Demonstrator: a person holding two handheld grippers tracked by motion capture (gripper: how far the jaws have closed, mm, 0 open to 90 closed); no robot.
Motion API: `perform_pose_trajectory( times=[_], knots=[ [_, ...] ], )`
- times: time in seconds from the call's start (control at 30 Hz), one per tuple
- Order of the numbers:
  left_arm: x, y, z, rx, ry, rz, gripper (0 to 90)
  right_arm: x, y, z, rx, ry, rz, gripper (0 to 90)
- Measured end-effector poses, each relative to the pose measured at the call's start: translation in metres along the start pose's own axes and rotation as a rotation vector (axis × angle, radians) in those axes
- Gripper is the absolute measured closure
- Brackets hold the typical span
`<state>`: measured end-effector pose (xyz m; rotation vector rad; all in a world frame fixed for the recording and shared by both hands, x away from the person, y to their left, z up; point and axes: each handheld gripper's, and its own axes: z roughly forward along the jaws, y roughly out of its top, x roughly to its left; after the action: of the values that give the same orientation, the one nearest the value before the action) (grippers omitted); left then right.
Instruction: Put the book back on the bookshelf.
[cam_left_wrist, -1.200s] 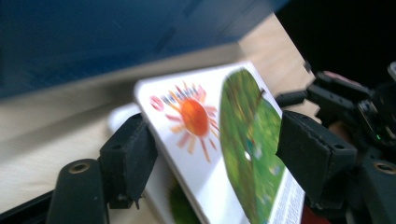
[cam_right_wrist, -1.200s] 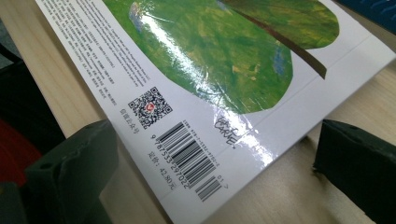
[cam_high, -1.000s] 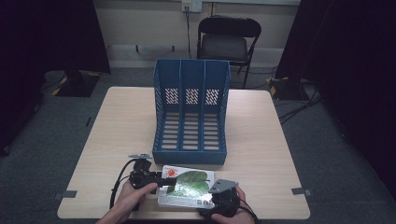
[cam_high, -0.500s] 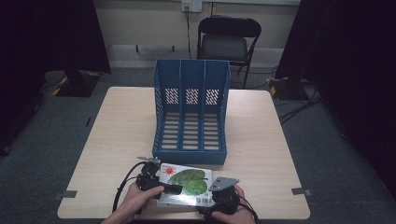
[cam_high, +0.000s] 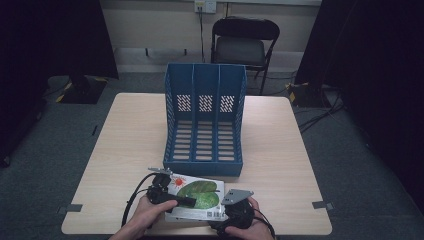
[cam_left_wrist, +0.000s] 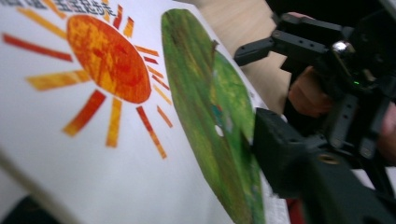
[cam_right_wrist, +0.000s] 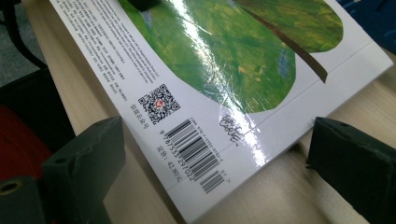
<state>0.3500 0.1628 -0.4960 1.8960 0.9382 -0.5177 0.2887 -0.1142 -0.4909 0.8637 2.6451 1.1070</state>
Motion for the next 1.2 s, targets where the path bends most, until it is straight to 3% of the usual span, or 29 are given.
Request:
perform_pose_trajectory(
  times=[0.07,0.3,0.57,0.63,0.7,0.77,0.97,1.07,1.2],
  knots=[
    [0.000,0.000,0.000,-0.016,-0.017,0.008,61.1,-0.002,0.000,-0.002,-0.007,0.011,0.014,6.8],
    [-0.001,-0.001,-0.001,-0.020,-0.012,0.034,64.3,-0.007,0.000,-0.009,-0.033,0.041,0.033,17.4],
    [-0.008,-0.003,-0.003,-0.036,0.004,0.090,66.3,-0.010,0.000,-0.011,-0.039,0.040,0.043,15.1],
    [-0.009,-0.003,-0.003,-0.041,0.010,0.099,66.3,-0.011,0.000,-0.013,-0.061,0.032,0.059,22.1],
    [-0.010,-0.003,-0.003,-0.042,0.011,0.104,66.3,-0.015,0.000,-0.015,-0.089,0.062,0.113,19.7],
    [-0.013,-0.004,-0.004,-0.045,0.014,0.135,66.6,-0.020,-0.001,-0.017,-0.103,0.052,0.145,20.5],
    [-0.016,-0.003,-0.003,-0.044,0.019,0.189,67.2,-0.026,-0.002,-0.016,-0.090,0.020,0.172,23.7],
    [-0.022,-0.004,-0.001,-0.048,0.020,0.249,68.0,-0.026,-0.002,-0.016,-0.092,0.021,0.180,23.0],
    [-0.026,-0.004,-0.001,-0.048,0.022,0.282,68.0,-0.030,-0.002,-0.016,-0.097,0.034,0.197,20.9]
  ],
)
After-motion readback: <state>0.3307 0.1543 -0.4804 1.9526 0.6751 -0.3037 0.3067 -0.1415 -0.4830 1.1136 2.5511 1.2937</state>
